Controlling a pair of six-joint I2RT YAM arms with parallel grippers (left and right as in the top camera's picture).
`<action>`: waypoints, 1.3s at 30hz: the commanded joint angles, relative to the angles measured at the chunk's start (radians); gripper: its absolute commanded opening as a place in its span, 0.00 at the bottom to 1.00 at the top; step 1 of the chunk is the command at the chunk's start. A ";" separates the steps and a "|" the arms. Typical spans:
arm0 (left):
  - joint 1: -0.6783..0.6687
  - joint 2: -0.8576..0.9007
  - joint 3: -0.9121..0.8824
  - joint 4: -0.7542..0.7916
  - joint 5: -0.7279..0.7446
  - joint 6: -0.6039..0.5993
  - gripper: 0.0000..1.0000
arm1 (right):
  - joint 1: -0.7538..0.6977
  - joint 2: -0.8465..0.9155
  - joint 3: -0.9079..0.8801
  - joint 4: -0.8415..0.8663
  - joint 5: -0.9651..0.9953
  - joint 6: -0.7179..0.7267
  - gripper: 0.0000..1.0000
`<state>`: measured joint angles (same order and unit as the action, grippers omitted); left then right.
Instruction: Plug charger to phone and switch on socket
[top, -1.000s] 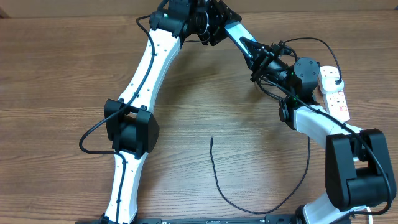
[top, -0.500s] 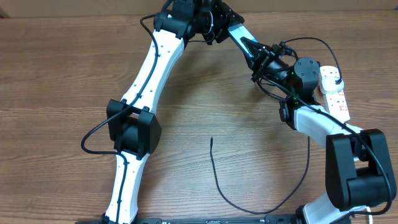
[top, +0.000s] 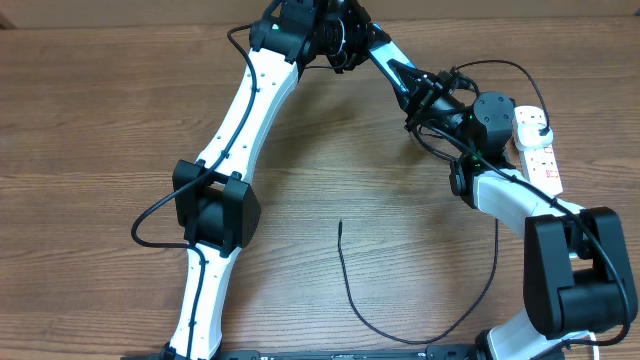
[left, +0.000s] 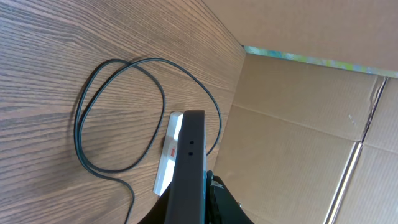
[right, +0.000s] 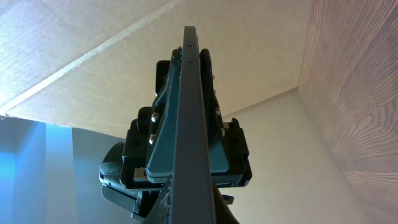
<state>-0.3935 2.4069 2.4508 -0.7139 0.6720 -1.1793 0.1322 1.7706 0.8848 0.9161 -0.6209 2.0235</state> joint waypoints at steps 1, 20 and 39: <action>-0.021 0.007 0.025 0.009 -0.005 -0.003 0.13 | 0.011 -0.017 0.026 0.017 -0.054 0.057 0.04; -0.022 0.007 0.025 0.008 -0.011 -0.007 0.04 | 0.011 -0.017 0.026 0.025 -0.054 0.016 0.04; -0.022 0.007 0.025 0.008 -0.014 0.005 0.04 | 0.011 -0.017 0.026 0.025 -0.054 0.017 0.42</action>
<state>-0.3981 2.4073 2.4508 -0.7200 0.6586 -1.1900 0.1299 1.7702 0.8848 0.9337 -0.6247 2.0224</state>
